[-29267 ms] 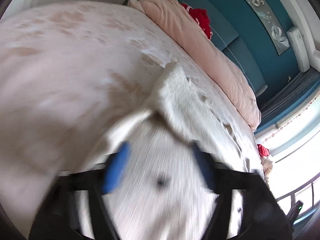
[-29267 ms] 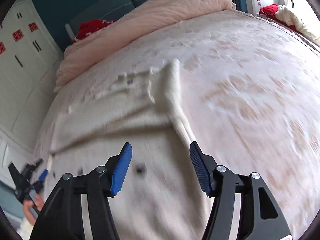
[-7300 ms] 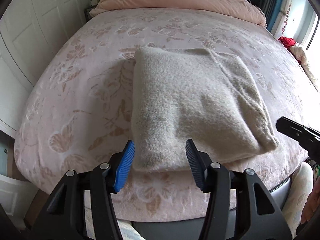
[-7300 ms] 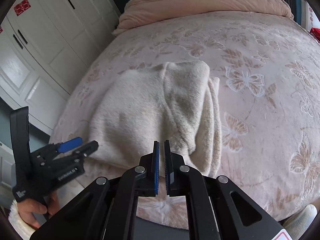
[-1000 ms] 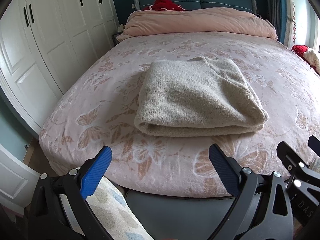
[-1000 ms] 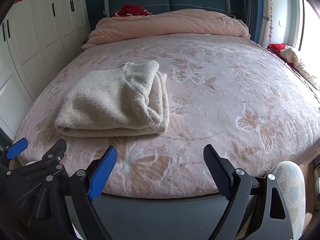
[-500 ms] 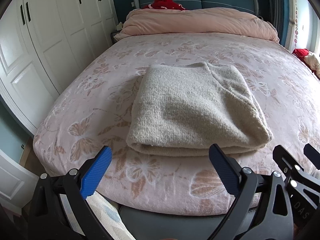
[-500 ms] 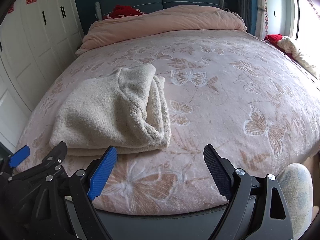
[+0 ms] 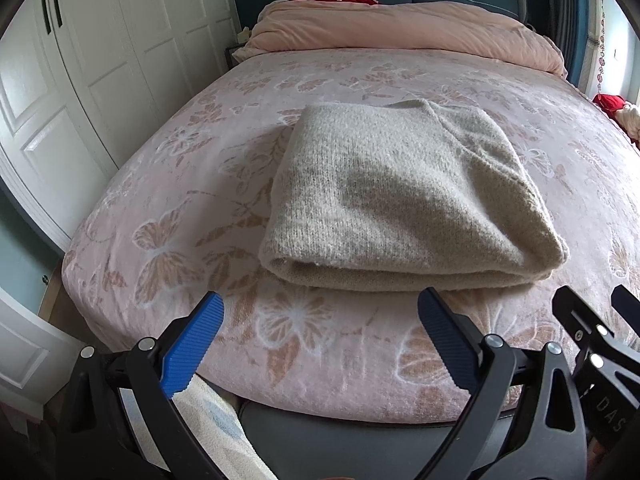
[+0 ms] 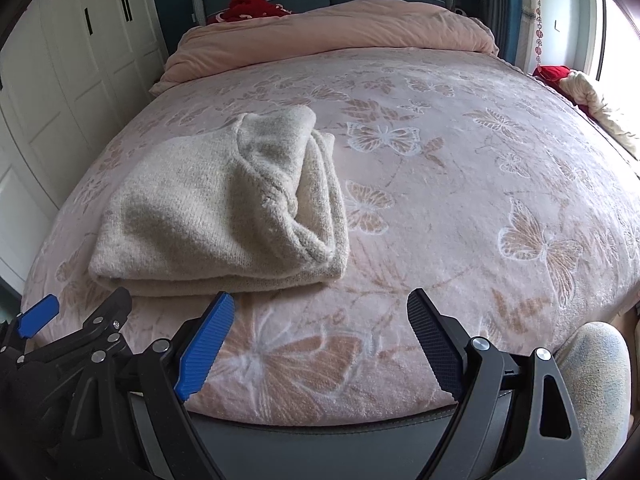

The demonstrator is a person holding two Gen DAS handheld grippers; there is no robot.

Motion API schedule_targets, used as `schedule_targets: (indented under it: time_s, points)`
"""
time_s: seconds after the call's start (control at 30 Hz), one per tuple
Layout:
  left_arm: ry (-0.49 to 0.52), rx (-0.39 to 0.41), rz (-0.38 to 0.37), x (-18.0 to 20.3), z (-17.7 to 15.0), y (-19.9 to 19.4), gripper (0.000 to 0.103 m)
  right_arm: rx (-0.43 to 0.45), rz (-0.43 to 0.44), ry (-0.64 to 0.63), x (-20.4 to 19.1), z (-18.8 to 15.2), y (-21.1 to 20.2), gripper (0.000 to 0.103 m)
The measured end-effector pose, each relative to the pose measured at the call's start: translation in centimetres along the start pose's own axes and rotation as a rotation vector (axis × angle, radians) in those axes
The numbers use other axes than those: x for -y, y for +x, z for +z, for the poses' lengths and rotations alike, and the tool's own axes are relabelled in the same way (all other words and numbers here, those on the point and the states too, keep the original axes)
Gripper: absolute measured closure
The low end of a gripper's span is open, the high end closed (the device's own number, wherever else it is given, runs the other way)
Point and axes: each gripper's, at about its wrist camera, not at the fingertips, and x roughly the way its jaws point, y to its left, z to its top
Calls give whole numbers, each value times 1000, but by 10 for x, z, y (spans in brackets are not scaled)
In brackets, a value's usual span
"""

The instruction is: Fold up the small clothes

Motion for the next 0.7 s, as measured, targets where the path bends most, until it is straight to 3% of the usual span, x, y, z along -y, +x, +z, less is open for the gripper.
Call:
schedule_targets:
  time_s: [0.37,0.7]
  points:
    - [10,42,-10,2,0,-7,9,7,0,5,-2,-2,-5,17]
    - [10,27,-16,2,1,-8,9,17,-2,-2,-1,-2,-9,17]
